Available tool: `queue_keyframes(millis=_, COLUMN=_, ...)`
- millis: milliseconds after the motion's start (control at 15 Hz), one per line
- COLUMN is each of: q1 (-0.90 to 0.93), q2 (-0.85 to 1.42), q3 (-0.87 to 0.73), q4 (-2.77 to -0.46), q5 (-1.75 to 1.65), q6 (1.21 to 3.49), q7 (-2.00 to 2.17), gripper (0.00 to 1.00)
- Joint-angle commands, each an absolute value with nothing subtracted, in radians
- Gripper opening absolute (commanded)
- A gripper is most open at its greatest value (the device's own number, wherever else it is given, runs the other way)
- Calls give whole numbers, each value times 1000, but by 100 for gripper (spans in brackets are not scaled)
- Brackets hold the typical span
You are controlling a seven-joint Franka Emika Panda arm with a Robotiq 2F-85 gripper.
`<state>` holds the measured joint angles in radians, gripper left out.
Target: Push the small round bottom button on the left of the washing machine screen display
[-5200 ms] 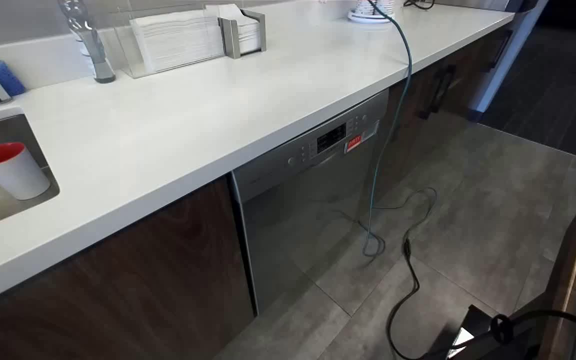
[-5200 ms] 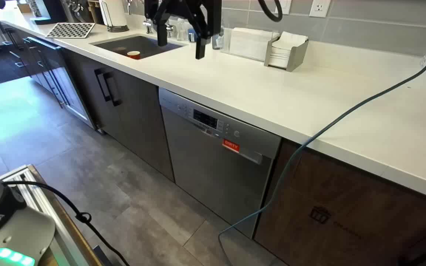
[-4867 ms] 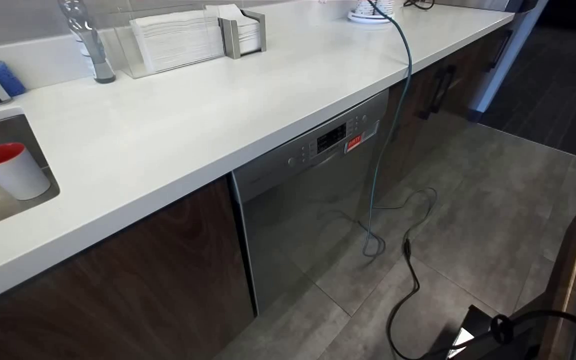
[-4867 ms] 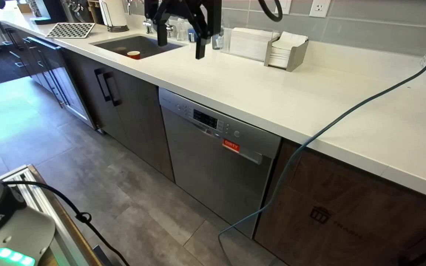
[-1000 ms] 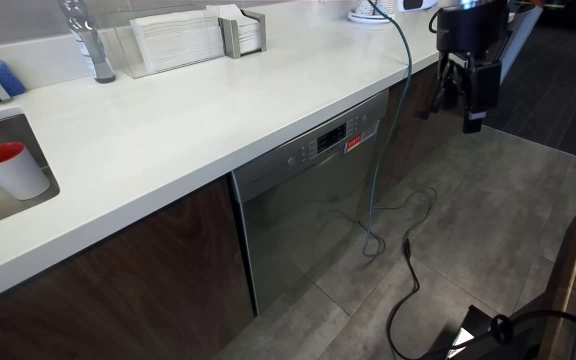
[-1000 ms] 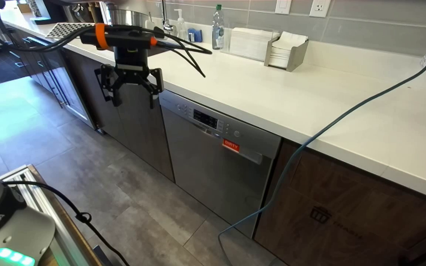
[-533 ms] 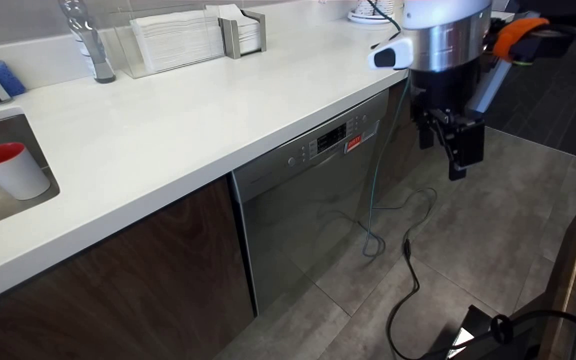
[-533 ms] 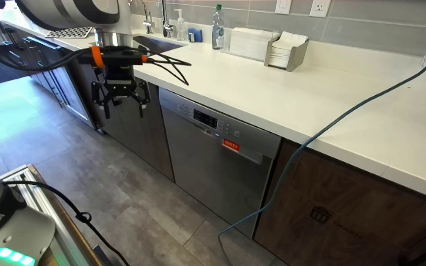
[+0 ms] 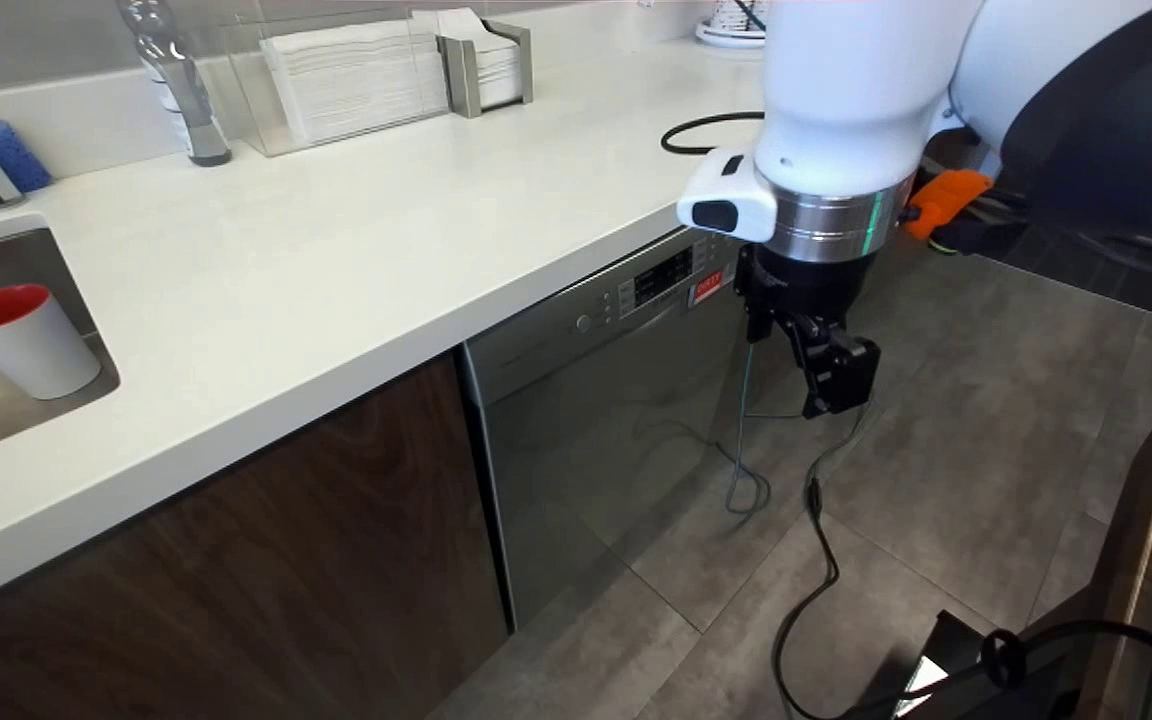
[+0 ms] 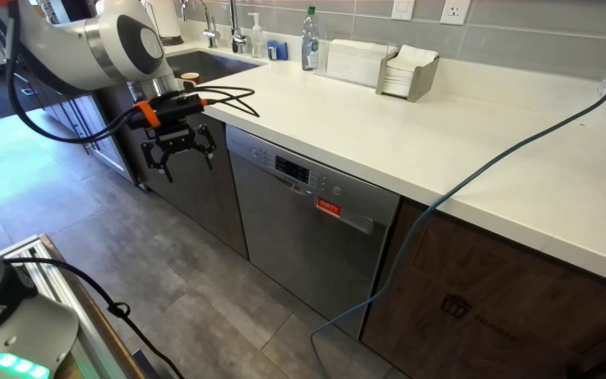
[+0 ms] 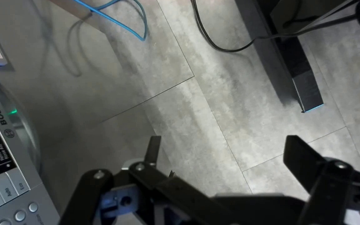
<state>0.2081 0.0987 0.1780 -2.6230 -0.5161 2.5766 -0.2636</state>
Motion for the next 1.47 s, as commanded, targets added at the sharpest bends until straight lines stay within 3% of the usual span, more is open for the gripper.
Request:
queue_keyframes(millis=0, q1=204, q2=107, q3=176, q4=-2621, q5=-523, q6=2586, q7=-260, gripper=100)
queue_keyframes(millis=333, q1=204, q2=115, q3=167, q4=-2620, q5=-568, q6=2629, q7=-244, gripper=100)
queue_keyframes(millis=800, q1=225, q2=161, q3=124, q4=-2596, q5=-999, q6=2805, q7=-26, gripper=100)
queue_keyframes(millis=1400, q1=218, q2=307, q3=64, q4=-2453, q5=-1369, q6=2822, q7=260, gripper=100)
